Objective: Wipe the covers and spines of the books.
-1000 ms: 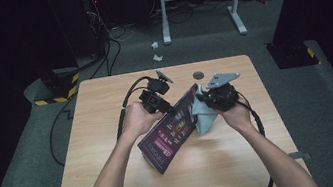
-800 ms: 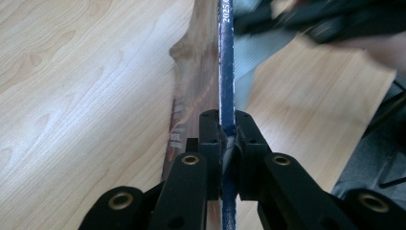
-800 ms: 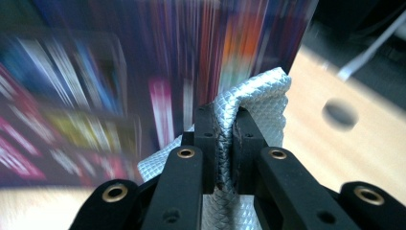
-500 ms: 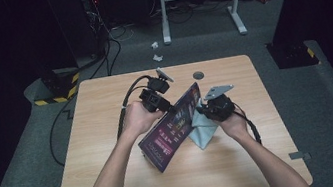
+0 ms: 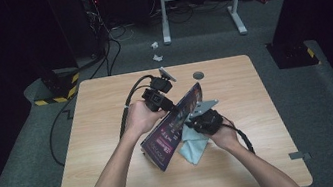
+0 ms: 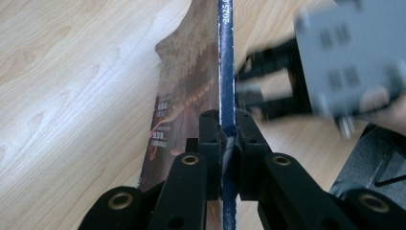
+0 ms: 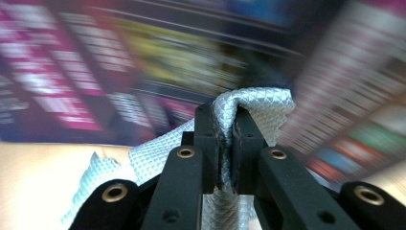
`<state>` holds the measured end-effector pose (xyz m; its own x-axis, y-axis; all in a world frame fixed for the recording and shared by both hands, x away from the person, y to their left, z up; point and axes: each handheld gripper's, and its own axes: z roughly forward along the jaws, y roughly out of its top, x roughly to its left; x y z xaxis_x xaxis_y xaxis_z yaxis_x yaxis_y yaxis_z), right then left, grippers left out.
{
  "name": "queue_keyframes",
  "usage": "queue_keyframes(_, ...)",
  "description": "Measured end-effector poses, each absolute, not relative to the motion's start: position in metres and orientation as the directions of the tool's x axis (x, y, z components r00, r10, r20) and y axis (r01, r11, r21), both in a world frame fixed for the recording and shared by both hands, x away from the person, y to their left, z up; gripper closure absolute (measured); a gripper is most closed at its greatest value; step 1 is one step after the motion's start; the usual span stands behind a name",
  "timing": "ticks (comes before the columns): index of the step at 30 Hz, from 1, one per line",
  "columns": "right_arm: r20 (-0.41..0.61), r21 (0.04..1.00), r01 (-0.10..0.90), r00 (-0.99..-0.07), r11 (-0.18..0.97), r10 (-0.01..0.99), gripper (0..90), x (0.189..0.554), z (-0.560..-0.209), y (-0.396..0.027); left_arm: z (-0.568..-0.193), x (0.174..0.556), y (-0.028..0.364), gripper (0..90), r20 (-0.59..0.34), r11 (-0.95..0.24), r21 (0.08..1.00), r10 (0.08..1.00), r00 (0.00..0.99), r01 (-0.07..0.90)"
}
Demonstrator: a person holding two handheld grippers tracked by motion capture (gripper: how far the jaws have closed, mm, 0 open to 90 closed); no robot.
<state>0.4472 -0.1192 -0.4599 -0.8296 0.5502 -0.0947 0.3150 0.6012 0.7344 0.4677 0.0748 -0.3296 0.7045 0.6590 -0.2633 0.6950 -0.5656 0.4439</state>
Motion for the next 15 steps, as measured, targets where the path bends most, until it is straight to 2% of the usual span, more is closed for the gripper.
queue_keyframes(4, -0.05, 0.714, 0.423, -0.765, 0.559, 0.642, 83.4, 0.469, -0.466, -0.146, -0.327, 0.471, 0.077, 83.7, -0.271, -0.553, 0.451, 0.662, 0.698, 0.7)
queue_keyframes(7, -0.053, 0.692, 0.437, -0.764, 0.575, 0.644, 83.4, 0.469, -0.472, -0.146, -0.326, 0.476, 0.07, 83.7, -0.254, -0.559, 0.457, 0.663, 0.704, 0.692)
queue_keyframes(11, -0.064, 0.703, 0.374, -0.813, 0.605, 0.578, 83.4, 0.455, -0.475, -0.13, -0.329, 0.48, 0.065, 83.8, -0.268, -0.544, 0.467, 0.664, 0.698, 0.697)
queue_keyframes(15, -0.13, 0.7, 0.278, -0.857, 0.658, 0.499, 83.4, 0.441, -0.471, -0.113, -0.329, 0.479, 0.062, 83.7, -0.26, -0.557, 0.459, 0.661, 0.704, 0.692)
